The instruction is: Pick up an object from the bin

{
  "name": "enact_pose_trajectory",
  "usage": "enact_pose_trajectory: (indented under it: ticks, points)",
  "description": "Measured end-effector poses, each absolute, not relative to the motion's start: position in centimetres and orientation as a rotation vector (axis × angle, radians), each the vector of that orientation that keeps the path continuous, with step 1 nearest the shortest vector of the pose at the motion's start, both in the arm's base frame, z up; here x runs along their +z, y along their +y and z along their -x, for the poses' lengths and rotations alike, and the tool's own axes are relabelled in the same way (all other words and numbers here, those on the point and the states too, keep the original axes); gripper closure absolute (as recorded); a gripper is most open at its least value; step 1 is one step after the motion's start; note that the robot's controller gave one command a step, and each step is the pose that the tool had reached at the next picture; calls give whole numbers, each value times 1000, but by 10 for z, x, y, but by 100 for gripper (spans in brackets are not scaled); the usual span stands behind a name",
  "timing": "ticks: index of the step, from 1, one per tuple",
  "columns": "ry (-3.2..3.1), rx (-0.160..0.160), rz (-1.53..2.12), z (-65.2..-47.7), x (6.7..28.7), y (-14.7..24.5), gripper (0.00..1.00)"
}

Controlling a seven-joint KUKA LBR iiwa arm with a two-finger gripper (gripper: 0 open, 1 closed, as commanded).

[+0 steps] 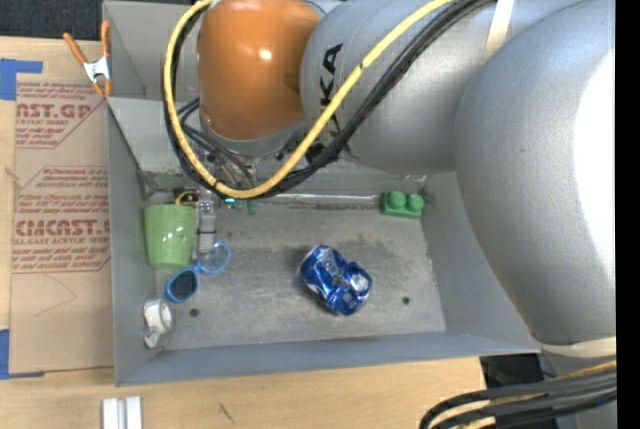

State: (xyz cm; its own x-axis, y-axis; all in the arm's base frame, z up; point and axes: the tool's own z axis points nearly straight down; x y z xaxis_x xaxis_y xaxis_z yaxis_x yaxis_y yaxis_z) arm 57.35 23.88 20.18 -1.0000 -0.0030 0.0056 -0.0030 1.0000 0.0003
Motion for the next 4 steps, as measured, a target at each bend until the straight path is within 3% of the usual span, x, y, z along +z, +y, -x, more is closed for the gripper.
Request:
enact_pose_trajectory:
  ticks: [1, 2, 3, 4]
  points:
    - [-3170, -18, -12, -571, 95, 247, 0]
    - [-3169, -21, -12, -571, 94, 249, 100]
    - [-3153, -5, -40, -581, 197, 231, 100]
    - [-3147, -3, -79, -578, 225, 235, 100]
